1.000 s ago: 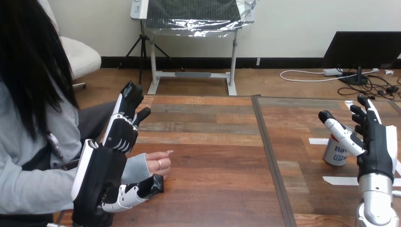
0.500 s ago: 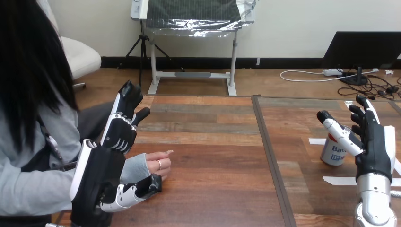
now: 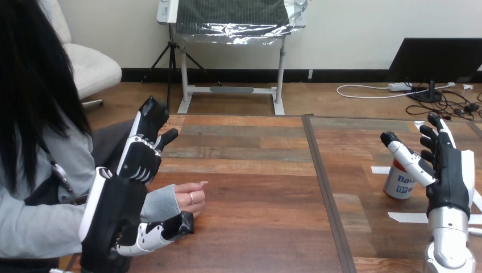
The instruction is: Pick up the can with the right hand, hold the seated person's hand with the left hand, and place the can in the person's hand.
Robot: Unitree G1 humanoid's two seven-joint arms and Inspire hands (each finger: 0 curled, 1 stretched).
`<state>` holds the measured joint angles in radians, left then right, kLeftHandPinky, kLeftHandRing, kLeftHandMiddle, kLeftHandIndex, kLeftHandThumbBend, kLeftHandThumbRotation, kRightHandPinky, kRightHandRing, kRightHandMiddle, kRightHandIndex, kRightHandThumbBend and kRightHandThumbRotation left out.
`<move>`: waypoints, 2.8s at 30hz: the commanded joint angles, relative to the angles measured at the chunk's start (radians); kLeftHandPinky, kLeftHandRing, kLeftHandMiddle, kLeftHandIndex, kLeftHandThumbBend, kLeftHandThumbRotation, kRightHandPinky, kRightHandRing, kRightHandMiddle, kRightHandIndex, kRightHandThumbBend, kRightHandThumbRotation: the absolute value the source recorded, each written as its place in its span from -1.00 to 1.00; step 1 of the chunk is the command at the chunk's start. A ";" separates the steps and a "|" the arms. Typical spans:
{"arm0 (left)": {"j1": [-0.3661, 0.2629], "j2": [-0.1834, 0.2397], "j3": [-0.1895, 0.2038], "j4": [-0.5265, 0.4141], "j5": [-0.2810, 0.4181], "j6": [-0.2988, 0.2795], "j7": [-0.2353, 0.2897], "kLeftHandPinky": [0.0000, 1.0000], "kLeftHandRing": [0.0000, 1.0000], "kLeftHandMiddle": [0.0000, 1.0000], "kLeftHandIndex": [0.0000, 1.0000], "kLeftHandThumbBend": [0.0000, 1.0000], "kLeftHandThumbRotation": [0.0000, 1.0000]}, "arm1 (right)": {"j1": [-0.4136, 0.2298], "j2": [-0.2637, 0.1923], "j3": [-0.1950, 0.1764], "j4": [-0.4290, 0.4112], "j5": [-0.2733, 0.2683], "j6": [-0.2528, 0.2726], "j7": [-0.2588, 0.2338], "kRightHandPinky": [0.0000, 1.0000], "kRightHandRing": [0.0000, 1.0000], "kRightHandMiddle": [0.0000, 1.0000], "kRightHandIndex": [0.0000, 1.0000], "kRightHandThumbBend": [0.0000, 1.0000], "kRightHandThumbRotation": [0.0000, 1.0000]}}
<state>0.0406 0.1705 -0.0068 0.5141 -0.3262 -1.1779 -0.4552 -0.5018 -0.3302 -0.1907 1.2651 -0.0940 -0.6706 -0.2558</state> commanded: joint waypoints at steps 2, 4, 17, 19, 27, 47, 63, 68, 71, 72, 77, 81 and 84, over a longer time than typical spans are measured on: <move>-0.029 0.015 0.005 -0.058 -0.024 -0.001 -0.012 0.85 0.99 1.00 0.99 1.00 0.11 | -0.059 0.012 0.020 0.016 -0.015 0.027 0.003 0.68 0.75 0.75 0.86 1.00 0.10; -0.030 0.016 0.005 -0.056 -0.028 -0.002 -0.017 0.85 0.99 1.00 0.99 1.00 0.10 | -0.059 0.012 0.021 0.017 -0.015 0.033 0.005 0.68 0.75 0.76 0.86 1.00 0.10; -0.029 0.018 0.010 -0.053 -0.037 -0.001 -0.032 0.89 1.00 1.00 0.99 1.00 0.08 | -0.057 0.013 0.027 0.022 -0.023 0.046 0.001 0.58 0.69 0.76 0.86 1.00 0.12; -0.030 0.017 0.012 -0.052 -0.036 -0.002 -0.033 0.90 1.00 1.00 0.99 1.00 0.08 | -0.057 0.014 0.024 0.022 -0.019 0.046 0.006 0.58 0.70 0.76 0.86 1.00 0.11; -0.032 0.015 0.015 -0.052 -0.036 0.000 -0.034 0.90 1.00 1.00 0.99 1.00 0.08 | -0.052 0.014 0.024 0.019 -0.018 0.036 0.002 0.52 0.67 0.77 0.86 1.00 0.11; -0.043 -0.001 0.025 -0.034 -0.010 -0.007 -0.025 0.86 0.98 1.00 0.98 1.00 0.16 | -0.040 0.017 0.022 -0.004 -0.013 -0.026 -0.003 0.67 0.75 0.76 0.86 1.00 0.13; -0.057 -0.009 0.034 -0.009 0.010 -0.015 -0.019 0.87 0.99 1.00 1.00 1.00 0.25 | -0.034 0.030 -0.010 -0.024 0.048 -0.082 0.058 0.83 0.83 0.79 0.85 1.00 0.05; -0.060 -0.012 0.035 -0.005 0.010 -0.012 -0.018 0.86 0.98 1.00 1.00 1.00 0.26 | -0.032 0.028 -0.010 -0.031 0.050 -0.099 0.055 0.86 0.85 0.80 0.86 1.00 0.03; -0.060 -0.012 0.035 -0.007 0.012 -0.007 -0.017 0.86 0.98 1.00 1.00 1.00 0.26 | -0.031 0.029 -0.013 -0.035 0.059 -0.112 0.060 0.87 0.86 0.81 0.87 1.00 0.02; -0.060 -0.011 0.035 -0.007 0.012 -0.006 -0.017 0.86 0.98 1.00 1.00 1.00 0.26 | -0.031 0.029 -0.014 -0.035 0.062 -0.115 0.062 0.88 0.86 0.81 0.87 1.00 0.02; -0.061 -0.014 0.036 -0.008 0.013 -0.001 -0.017 0.85 0.98 1.00 1.00 1.00 0.26 | -0.030 0.020 -0.002 -0.037 0.038 -0.123 0.029 0.88 0.84 0.81 0.86 1.00 0.03; -0.062 -0.016 0.037 -0.005 0.014 -0.001 -0.016 0.85 0.98 1.00 1.00 1.00 0.26 | -0.030 0.014 0.006 -0.037 0.020 -0.134 0.010 0.86 0.83 0.80 0.86 1.00 0.05; -0.061 -0.016 0.037 -0.005 0.013 0.003 -0.018 0.85 0.98 1.00 1.00 1.00 0.26 | -0.031 0.012 0.004 -0.035 0.019 -0.138 0.011 0.85 0.82 0.80 0.86 1.00 0.06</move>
<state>0.0395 0.1545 0.0178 0.5070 -0.3114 -1.1771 -0.4800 -0.4925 -0.3044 -0.1966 1.2650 -0.0625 -0.7669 -0.2357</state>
